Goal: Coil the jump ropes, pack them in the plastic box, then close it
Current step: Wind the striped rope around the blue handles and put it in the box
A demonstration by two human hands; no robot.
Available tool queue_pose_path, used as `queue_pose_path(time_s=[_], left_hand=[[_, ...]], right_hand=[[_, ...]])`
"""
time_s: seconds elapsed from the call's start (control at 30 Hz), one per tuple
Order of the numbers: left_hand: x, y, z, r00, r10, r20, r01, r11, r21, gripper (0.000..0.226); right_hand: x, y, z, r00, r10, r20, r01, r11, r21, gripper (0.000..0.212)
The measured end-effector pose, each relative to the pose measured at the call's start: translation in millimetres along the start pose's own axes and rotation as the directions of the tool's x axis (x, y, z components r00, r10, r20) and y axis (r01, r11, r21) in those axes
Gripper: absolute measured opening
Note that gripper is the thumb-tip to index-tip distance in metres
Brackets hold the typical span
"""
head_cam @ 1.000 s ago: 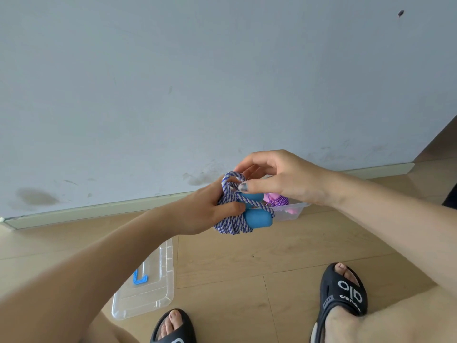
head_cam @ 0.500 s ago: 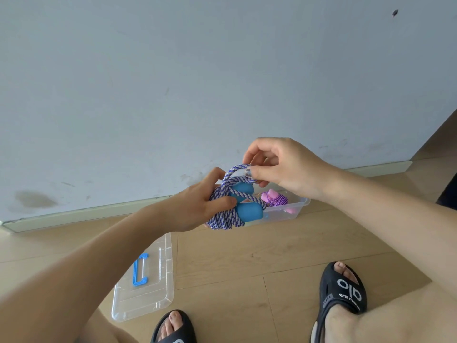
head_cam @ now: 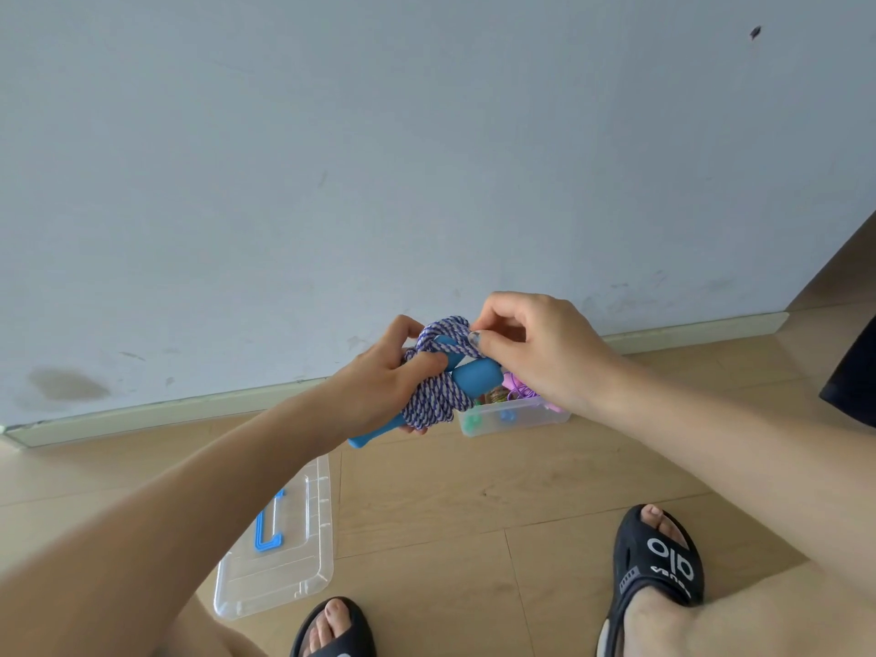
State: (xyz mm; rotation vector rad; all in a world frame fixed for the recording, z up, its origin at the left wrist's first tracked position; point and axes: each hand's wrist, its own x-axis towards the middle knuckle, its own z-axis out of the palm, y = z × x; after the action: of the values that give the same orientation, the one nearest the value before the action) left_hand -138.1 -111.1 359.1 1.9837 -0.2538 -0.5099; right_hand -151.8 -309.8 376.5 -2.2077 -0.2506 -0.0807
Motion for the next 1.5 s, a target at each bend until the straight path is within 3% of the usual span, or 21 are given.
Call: queue_pose_path(time_s=[0.17, 0.33, 0.43, 0.6, 0.77, 1.07, 1.23, 1.43, 1.5], left_hand=[[0.9, -0.1, 0.5, 0.999, -0.008, -0.038, 0.011, 0.997, 0.072, 0.018], [2.3, 2.1, 2.1, 0.997, -0.045, -0.055, 0.042, 0.998, -0.048, 0.022], [3.3, 2.0, 2.8, 0.994, -0.03, -0.101, 0.028, 1.0, -0.014, 0.027], [-2.3, 5.6, 10.6, 0.986, 0.043, -0.159, -0.045, 0.999, -0.004, 0.033], [1.9, 3.6, 12.9, 0.977, 0.164, -0.138, -0.14, 0.975, 0.173, 0.026], [6.3, 6.7, 16.3, 0.977, 0.134, -0.166, -0.1, 0.975, 0.198, 0.023], [6.4, 5.1, 18.9, 0.979, 0.129, -0.16, -0.097, 0.976, 0.194, 0.023], [9.5, 3.5, 16.8, 0.981, 0.116, -0.156, -0.087, 0.979, 0.185, 0.02], [9.7, 3.2, 16.5, 0.984, 0.096, -0.149, -0.071, 0.984, 0.165, 0.018]], right_hand=[[-2.3, -2.0, 3.9, 0.999, -0.035, 0.019, 0.035, 0.999, 0.02, 0.018], [-1.2, -0.9, 6.5, 0.999, -0.033, 0.008, 0.033, 0.999, -0.02, 0.019], [-1.5, -2.2, 7.5, 0.999, -0.053, 0.009, 0.053, 0.997, -0.06, 0.027], [3.3, -1.2, 11.5, 0.998, -0.052, -0.024, 0.048, 0.989, -0.137, 0.018], [4.4, 3.2, 9.8, 1.0, 0.0, 0.006, 0.001, 0.988, -0.153, 0.009], [9.5, 6.7, 12.5, 0.995, -0.103, -0.004, 0.096, 0.941, -0.324, 0.008], [11.2, 10.8, 10.9, 0.994, -0.103, 0.028, 0.107, 0.948, -0.301, 0.011], [14.5, 11.2, 8.7, 0.996, 0.032, 0.081, -0.028, 0.998, -0.052, 0.011], [13.8, 12.1, 8.4, 0.991, 0.049, 0.125, -0.043, 0.998, -0.055, 0.009]])
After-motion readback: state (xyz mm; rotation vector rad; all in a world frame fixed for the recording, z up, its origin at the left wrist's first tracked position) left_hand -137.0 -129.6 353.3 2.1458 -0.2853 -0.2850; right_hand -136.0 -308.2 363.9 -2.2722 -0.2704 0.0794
